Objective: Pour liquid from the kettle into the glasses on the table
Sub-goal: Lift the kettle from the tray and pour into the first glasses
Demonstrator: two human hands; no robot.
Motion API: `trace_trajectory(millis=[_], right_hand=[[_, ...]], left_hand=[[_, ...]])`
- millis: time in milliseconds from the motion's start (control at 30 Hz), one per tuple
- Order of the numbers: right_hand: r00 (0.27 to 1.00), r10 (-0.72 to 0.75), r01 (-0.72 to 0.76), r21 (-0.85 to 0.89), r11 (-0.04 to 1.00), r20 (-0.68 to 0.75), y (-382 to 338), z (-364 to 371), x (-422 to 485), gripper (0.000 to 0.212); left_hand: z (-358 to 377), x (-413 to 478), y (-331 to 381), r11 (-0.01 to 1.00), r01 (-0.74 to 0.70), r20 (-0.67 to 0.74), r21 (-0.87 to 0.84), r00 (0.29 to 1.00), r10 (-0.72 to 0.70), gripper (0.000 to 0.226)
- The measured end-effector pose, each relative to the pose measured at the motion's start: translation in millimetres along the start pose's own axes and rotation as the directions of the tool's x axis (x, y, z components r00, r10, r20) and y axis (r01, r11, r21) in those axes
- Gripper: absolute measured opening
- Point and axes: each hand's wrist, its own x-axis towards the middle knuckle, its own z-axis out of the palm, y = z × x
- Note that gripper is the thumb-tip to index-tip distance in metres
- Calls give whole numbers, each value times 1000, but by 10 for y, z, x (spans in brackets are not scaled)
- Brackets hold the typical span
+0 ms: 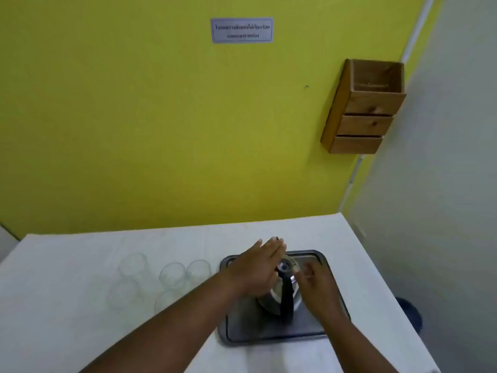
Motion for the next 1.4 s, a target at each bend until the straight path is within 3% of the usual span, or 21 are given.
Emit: trace_trajectory(millis=[133, 433, 600, 700, 900, 1167, 1300, 1400], right_hand=[[976, 201, -208, 89, 974, 86, 205, 148, -224, 38], [879, 326, -449, 376, 811, 347, 258, 325, -326, 61], [887, 394, -461, 489, 740, 239, 270, 360, -344, 51], [886, 444, -450, 467, 761, 130, 344, 275, -273, 49], [942, 328, -331, 337, 881, 69, 333, 78, -146, 54], [984, 98, -158, 471, 868, 149, -509, -87, -107, 42], [976, 5, -113, 486, 867, 217, -873, 3, -108, 49], [965, -52, -93, 518, 850, 259, -1116, 182, -104, 79]], left_hand=[[206, 5, 138, 998, -56, 3, -23, 998, 56, 73], [432, -4, 218, 1000, -6, 47, -1, 999, 6, 80], [413, -32, 281, 999, -4, 48, 39, 999, 2, 74], [422, -56, 336, 999, -29, -2, 40, 1000, 29, 79], [365, -187, 483, 1000, 14, -88, 0, 996, -13, 75], [-66, -612, 480, 988, 156, -374, 6, 916, -143, 67], [-314, -842, 388, 967, 254, -458, -6, 859, -228, 67], [-446, -1032, 279, 952, 306, -499, -12, 823, -271, 66]])
